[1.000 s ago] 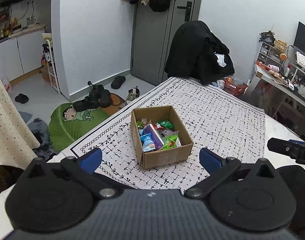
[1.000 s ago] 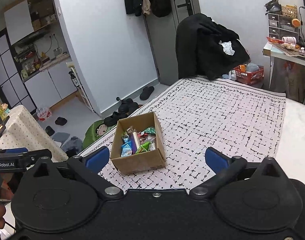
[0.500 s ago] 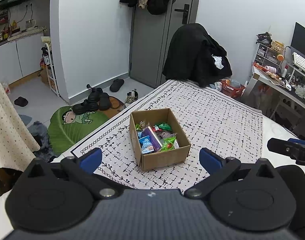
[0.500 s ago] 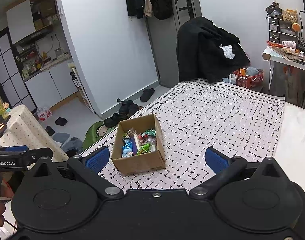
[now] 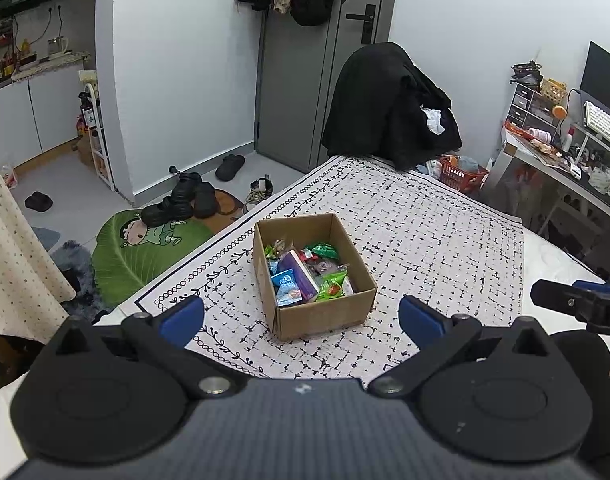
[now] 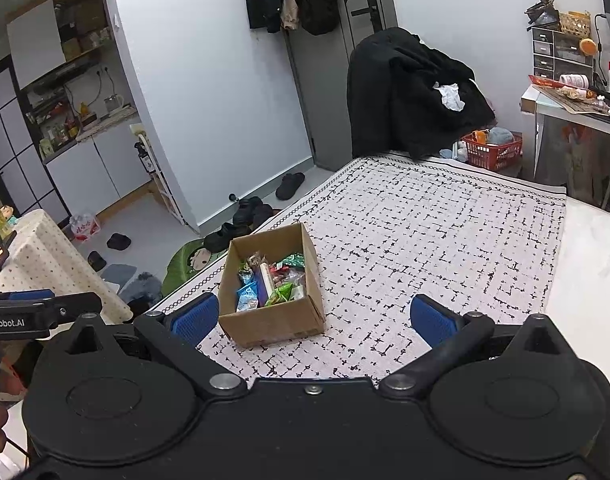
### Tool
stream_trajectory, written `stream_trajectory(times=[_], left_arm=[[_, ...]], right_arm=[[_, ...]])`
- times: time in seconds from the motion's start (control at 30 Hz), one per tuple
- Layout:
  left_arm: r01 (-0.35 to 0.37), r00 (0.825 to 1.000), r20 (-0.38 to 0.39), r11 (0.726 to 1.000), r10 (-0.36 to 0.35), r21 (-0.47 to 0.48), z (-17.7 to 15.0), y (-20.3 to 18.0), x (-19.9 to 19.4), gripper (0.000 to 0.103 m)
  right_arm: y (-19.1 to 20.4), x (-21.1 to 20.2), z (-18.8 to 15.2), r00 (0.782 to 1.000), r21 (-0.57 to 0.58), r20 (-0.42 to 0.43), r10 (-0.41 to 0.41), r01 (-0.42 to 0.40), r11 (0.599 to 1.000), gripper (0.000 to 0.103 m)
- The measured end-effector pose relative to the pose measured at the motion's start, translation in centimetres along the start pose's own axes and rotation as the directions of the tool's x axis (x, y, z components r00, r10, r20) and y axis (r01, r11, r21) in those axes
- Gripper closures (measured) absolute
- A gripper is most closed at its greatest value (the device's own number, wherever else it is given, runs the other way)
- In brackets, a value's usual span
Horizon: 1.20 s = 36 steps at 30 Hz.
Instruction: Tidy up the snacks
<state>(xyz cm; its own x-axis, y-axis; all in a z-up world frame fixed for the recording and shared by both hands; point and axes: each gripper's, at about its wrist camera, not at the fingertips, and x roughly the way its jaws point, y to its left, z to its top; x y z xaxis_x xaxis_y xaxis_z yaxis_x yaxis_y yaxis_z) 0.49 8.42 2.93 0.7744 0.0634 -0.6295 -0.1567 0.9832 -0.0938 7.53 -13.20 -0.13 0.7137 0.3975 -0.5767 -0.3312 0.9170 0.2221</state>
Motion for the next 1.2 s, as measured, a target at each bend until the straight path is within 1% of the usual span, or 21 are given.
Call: stream_trajectory(times=[1.2], left_arm=[[-0.001,1.000,0.002,1.000,0.001,-0.008,0.17,-0.31,-0.47,0.000]], right_arm=[[-0.07,-0.20,0.15,1.000,-0.007,0.003,-0.001,0.001,1.000,0.000]])
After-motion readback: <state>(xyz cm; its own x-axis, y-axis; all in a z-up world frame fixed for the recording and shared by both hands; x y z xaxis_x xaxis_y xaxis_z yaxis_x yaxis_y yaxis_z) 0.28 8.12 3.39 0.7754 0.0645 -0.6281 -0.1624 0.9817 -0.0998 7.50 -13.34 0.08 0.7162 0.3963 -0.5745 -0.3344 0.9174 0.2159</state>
